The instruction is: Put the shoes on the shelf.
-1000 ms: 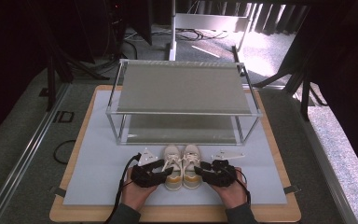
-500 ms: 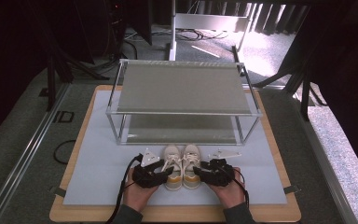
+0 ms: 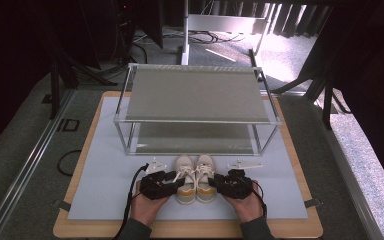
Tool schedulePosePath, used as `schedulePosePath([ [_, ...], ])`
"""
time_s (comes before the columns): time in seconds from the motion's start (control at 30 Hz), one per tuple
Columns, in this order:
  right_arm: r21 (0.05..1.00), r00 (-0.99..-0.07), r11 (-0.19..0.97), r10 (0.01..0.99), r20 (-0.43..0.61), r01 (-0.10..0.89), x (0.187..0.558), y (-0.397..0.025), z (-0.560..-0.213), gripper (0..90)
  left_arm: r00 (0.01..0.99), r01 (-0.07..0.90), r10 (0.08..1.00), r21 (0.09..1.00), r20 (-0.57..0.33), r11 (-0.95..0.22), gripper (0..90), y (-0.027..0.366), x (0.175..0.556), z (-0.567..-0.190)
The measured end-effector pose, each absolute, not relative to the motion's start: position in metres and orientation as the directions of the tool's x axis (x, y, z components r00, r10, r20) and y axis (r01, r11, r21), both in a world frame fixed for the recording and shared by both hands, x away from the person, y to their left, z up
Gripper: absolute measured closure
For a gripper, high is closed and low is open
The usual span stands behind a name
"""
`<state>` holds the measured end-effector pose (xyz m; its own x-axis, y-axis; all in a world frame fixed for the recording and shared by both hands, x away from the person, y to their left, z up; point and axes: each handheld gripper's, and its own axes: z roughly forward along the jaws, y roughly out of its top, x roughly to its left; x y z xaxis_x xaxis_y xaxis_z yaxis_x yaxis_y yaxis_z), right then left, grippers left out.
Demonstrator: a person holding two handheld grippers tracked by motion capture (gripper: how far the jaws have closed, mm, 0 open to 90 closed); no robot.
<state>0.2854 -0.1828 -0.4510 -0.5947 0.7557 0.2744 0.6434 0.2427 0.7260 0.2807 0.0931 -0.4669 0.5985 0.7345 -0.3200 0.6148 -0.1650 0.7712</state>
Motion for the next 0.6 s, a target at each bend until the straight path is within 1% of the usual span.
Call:
schedulePosePath([
  [0.07, 0.732, -0.593, 0.231, 0.754, 0.281, 0.641, 0.284, -0.184, -0.452, 68.2, 0.593, 0.622, 0.729, 0.769, -0.343, -0.144, 53.8, 0.095, 0.281, -0.468],
  [0.33, 0.749, -0.597, 0.2, 0.742, 0.305, 0.631, 0.281, -0.188, -0.456, 69.3, 0.599, 0.608, 0.721, 0.784, -0.349, -0.126, 55.8, 0.095, 0.278, -0.467],
  [0.6, 0.755, -0.586, 0.143, 0.727, 0.359, 0.64, 0.278, -0.196, -0.459, 69.3, 0.605, 0.605, 0.709, 0.788, -0.363, -0.113, 55.9, 0.094, 0.277, -0.466],
])
